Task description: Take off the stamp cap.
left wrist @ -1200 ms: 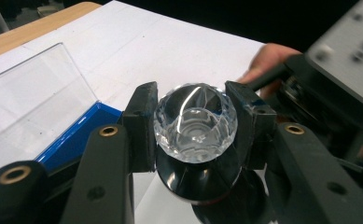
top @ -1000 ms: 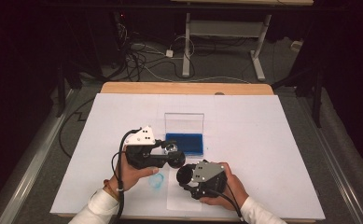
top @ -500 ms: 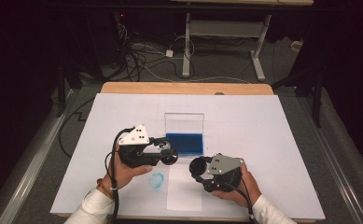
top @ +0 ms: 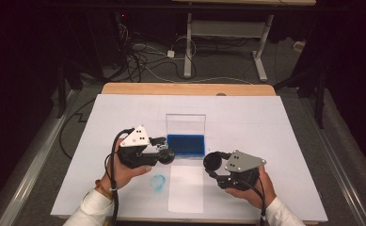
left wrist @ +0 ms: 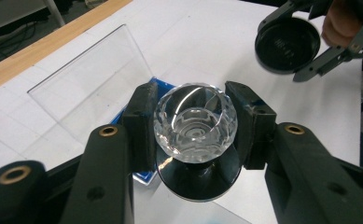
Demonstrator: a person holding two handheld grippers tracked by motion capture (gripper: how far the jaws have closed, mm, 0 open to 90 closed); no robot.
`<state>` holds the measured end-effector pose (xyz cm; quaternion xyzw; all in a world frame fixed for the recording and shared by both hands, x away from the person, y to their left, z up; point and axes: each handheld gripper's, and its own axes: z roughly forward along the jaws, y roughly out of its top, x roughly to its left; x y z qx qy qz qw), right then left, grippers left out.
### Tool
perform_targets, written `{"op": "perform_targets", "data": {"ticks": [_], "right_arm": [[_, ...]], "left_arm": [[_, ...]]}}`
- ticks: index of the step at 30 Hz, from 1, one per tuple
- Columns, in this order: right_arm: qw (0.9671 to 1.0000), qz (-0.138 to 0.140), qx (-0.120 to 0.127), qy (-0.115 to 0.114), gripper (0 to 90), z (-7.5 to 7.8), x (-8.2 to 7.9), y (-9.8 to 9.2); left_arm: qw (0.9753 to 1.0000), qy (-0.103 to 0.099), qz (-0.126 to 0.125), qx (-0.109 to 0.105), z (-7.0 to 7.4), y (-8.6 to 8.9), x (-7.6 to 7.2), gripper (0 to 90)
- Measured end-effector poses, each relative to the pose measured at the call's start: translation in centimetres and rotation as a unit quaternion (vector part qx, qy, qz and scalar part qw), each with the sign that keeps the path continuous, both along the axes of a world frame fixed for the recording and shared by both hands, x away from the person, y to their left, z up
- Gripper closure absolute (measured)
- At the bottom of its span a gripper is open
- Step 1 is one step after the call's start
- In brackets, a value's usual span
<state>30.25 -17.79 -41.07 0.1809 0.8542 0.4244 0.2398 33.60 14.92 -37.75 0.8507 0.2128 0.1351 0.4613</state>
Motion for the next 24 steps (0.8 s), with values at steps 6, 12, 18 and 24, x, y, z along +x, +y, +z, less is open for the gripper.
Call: {"op": "perform_targets", "data": {"ticks": [6,12,18,24], "right_arm": [[0.9999,-0.01,0.007,-0.005,39.3,0.3,-0.1,-0.9],[0.9995,-0.025,0.012,-0.011,39.3,0.6,-0.3,-1.9],[0.999,-0.039,0.016,-0.015,39.3,0.7,-0.6,-2.9],[0.9983,-0.054,0.018,-0.017,39.2,0.7,-0.9,-4.0]], "left_arm": [[1.0,-0.002,0.002,0.006,-0.1,0.1,0.0,55.2],[0.9998,-0.006,0.004,0.016,-0.1,0.0,0.0,55.2],[0.9997,-0.009,0.008,0.022,0.0,0.2,-0.1,55.2],[0.9996,-0.012,0.013,0.02,0.1,0.5,0.0,55.2]]}}
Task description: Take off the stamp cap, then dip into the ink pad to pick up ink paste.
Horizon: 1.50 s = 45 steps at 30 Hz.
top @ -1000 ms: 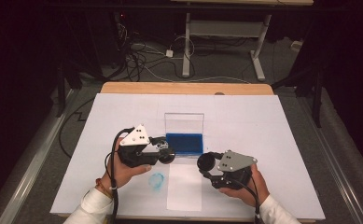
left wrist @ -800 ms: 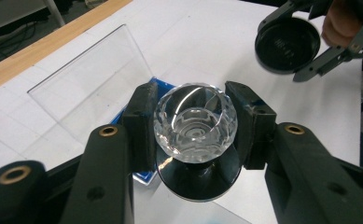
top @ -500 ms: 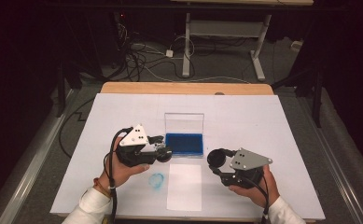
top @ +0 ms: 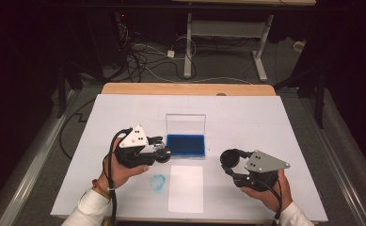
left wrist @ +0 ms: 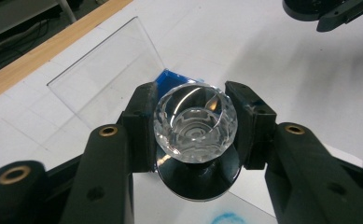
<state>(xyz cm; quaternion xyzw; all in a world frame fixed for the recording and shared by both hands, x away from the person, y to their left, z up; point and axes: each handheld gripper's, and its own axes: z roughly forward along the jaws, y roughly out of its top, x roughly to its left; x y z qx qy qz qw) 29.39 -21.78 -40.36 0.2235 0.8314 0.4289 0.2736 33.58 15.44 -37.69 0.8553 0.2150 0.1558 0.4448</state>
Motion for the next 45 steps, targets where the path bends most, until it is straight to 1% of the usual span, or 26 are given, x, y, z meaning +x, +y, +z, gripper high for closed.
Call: {"op": "perform_targets", "data": {"ticks": [6,8,10,13,23,28,34,36,38,41,44,45], "right_arm": [[0.9999,-0.014,0.001,0.001,39.3,-0.2,-0.4,-1.1],[0.9998,-0.018,-0.001,0.003,39.3,-0.4,-0.5,-1.5],[0.9998,-0.021,-0.002,0.005,39.3,-0.5,-0.7,-1.7],[0.9997,-0.024,-0.001,0.007,39.2,-0.7,-0.8,-2.1],[0.9996,-0.024,-0.01,0.009,39.2,-1.2,-1.5,-2.5],[0.9995,-0.028,-0.007,0.009,39.3,-1.1,-1.6,-2.8],[0.9995,-0.03,-0.007,0.007,39.2,-1.0,-1.5,-2.9],[0.9996,-0.029,-0.003,0.006,39.2,-1.0,-1.5,-2.8],[0.9996,-0.026,-0.008,0.006,39.3,-1.1,-1.6,-2.7],[0.9996,-0.025,-0.011,0.007,39.2,-1.1,-1.5,-2.7],[0.9996,-0.026,-0.008,0.008,39.2,-1.1,-1.3,-2.7],[0.9996,-0.026,-0.009,0.009,39.2,-1.1,-1.3,-2.6]], "left_arm": [[1.0,-0.003,0.002,0.001,0.0,0.2,0.2,55.2],[1.0,-0.002,-0.004,0.005,0.0,0.1,0.2,55.2],[0.9999,-0.005,-0.005,0.01,-0.1,0.0,0.1,55.2],[0.9999,-0.004,-0.006,0.01,-0.1,0.0,0.2,55.2],[1.0,-0.004,-0.003,0.005,-0.1,0.2,0.3,55.2],[1.0,0.0,-0.004,0.002,-0.1,0.3,0.4,55.2],[1.0,-0.001,-0.005,0.005,-0.2,0.0,0.4,55.2],[1.0,0.0,-0.005,0.005,-0.1,0.0,0.4,55.2],[1.0,0.0,-0.008,0.001,0.0,0.0,0.4,55.2],[1.0,0.0,-0.008,0.003,0.1,-0.1,0.6,55.2],[0.9999,-0.001,-0.01,0.005,0.4,-0.1,0.6,55.2],[0.9999,-0.001,-0.01,0.003,0.6,-0.1,0.7,55.2]]}}
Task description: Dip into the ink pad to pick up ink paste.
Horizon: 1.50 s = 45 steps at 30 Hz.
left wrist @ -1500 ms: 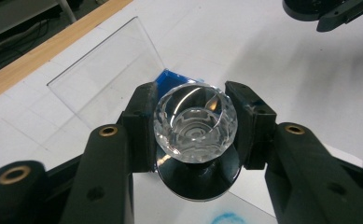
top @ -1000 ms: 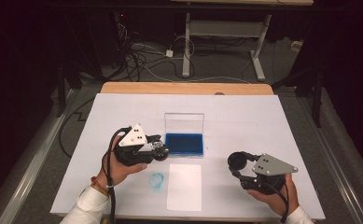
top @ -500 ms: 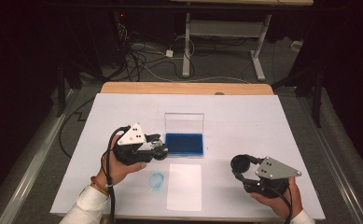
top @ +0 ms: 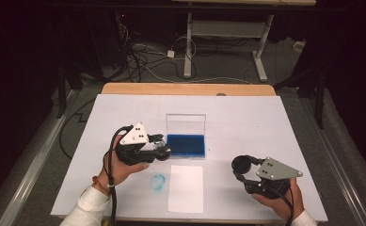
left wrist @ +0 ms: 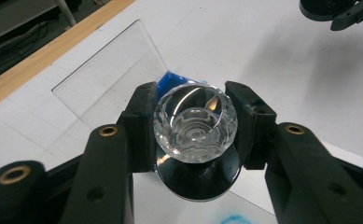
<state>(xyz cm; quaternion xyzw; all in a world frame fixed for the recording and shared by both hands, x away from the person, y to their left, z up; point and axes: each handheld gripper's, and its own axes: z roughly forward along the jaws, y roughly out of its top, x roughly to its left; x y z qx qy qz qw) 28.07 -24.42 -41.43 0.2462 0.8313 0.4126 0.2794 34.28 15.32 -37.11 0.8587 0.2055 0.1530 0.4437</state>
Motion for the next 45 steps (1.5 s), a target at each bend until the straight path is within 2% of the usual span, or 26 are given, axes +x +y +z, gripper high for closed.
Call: {"op": "perform_targets", "data": {"ticks": [2,7,12,16,17,18,23,26,29,35,39,42,45], "right_arm": [[1.0,-0.001,0.0,0.0,39.2,0.0,0.1,0.0],[1.0,-0.005,-0.002,0.003,39.2,-0.1,0.1,-0.4],[0.9999,-0.009,0.005,-0.003,39.2,0.3,0.1,-0.6],[0.9999,-0.011,0.004,-0.002,39.2,0.3,0.0,-0.7],[0.9999,-0.011,0.004,0.0,39.2,0.3,0.1,-0.7],[0.9999,-0.012,0.004,0.0,39.2,0.3,0.0,-0.7],[0.9999,-0.012,0.002,-0.001,39.2,0.3,0.0,-0.8],[0.9999,-0.013,0.002,0.0,39.2,0.3,0.0,-0.8],[0.9999,-0.013,0.0,0.002,39.2,0.2,0.0,-0.9],[0.9998,-0.016,-0.004,0.007,39.2,0.0,0.1,-0.9],[0.9998,-0.014,-0.009,0.01,39.2,-0.1,0.1,-0.8],[0.9997,-0.012,-0.015,0.012,39.2,-0.3,0.1,-0.6],[0.9997,-0.011,-0.019,0.013,39.2,-0.4,0.1,-0.5]], "left_arm": [[1.0,0.002,-0.003,-0.005,0.3,0.0,0.2,55.2],[1.0,0.006,-0.002,0.005,1.6,-0.3,1.0,55.2],[0.9996,0.001,-0.004,0.028,2.9,-0.9,1.6,55.1],[0.999,0.004,-0.004,0.043,3.1,-1.6,2.2,55.1],[0.9986,0.003,-0.001,0.053,3.1,-1.8,2.5,55.2],[0.9982,0.003,0.004,0.06,3.0,-1.9,2.7,55.2],[0.9982,0.023,0.01,0.054,2.4,-2.3,4.2,55.2],[0.9976,0.026,0.016,0.062,2.0,-2.6,4.9,55.1],[0.9982,0.038,0.017,0.044,1.5,-2.8,5.5,55.1],[0.9979,0.048,0.017,0.041,0.6,-3.8,6.4,55.1],[0.9975,0.06,0.023,0.031,-0.7,-4.3,7.1,55.1],[0.9968,0.068,0.026,0.032,-2.0,-4.6,7.6,55.2],[0.9964,0.076,0.032,0.018,-3.1,-4.6,8.1,55.1]]}}
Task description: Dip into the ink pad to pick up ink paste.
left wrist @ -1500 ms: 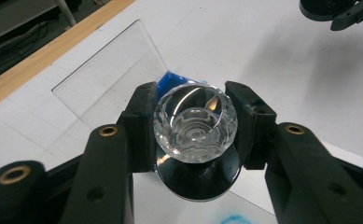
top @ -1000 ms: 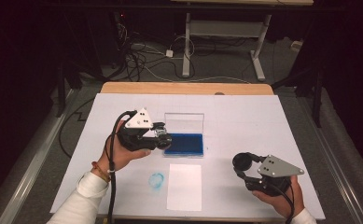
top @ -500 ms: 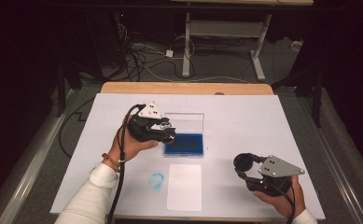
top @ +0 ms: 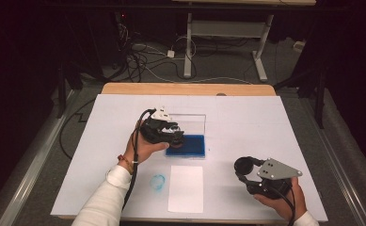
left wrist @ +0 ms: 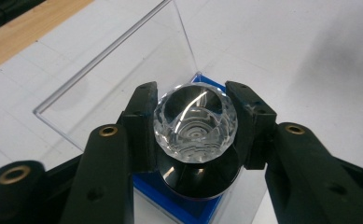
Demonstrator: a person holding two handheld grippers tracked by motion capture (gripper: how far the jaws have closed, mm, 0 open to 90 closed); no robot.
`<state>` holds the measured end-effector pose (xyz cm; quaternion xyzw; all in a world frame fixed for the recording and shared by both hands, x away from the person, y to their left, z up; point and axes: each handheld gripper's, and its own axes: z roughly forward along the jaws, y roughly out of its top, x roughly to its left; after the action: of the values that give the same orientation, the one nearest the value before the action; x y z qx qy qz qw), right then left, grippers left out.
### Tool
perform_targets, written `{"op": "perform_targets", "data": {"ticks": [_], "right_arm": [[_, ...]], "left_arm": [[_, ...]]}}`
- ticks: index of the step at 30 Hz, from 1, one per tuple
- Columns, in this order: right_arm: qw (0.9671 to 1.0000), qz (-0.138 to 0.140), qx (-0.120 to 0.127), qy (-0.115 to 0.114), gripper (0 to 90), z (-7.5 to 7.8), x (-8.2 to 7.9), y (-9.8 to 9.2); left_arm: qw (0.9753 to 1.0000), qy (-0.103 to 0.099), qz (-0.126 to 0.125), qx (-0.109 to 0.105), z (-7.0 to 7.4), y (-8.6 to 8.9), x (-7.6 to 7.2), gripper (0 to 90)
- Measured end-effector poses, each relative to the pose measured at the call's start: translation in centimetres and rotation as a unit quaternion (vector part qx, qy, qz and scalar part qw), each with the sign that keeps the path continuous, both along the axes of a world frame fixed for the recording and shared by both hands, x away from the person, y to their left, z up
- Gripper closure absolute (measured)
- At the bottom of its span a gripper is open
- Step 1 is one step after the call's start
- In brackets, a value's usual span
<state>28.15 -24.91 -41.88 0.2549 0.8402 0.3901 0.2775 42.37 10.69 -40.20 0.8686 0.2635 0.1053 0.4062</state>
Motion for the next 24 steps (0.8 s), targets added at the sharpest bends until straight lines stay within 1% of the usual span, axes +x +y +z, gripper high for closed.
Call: {"op": "perform_targets", "data": {"ticks": [4,8,10,12,13,15,18,20,24], "right_arm": [[1.0,-0.001,-0.001,0.002,39.2,-0.1,0.0,0.0],[1.0,-0.003,-0.003,0.003,39.2,-0.1,0.1,-0.1],[1.0,-0.003,-0.004,0.003,39.2,-0.2,0.1,0.0],[1.0,-0.003,-0.006,0.003,39.2,-0.2,0.0,0.0],[1.0,-0.003,-0.006,0.003,39.2,-0.2,0.1,0.0],[1.0,-0.003,-0.008,0.004,39.2,-0.2,0.1,0.0],[1.0,-0.004,-0.006,0.003,39.2,-0.2,0.1,-0.1],[1.0,-0.004,-0.008,0.002,39.2,-0.2,0.1,0.0],[1.0,-0.003,-0.009,0.003,39.2,-0.2,0.1,0.0]], "left_arm": [[0.9999,0.012,0.01,-0.003,-1.3,0.0,0.6,55.1],[0.9997,0.019,0.015,-0.002,-2.0,-0.1,0.9,55.1],[0.9997,0.021,0.013,-0.003,-2.2,-0.1,0.9,55.1],[0.9997,0.019,0.014,0.003,-2.3,-0.2,0.8,55.1],[0.9997,0.018,0.013,0.009,-2.4,-0.2,0.8,55.1],[0.9997,0.019,0.013,0.012,-2.5,-0.2,0.8,55.1],[0.9997,0.021,0.015,0.007,-2.7,-0.2,0.8,55.1],[0.9996,0.02,0.016,0.01,-2.8,-0.3,0.8,55.1],[0.9997,0.02,0.015,0.009,-3.0,-0.3,0.8,55.1]]}}
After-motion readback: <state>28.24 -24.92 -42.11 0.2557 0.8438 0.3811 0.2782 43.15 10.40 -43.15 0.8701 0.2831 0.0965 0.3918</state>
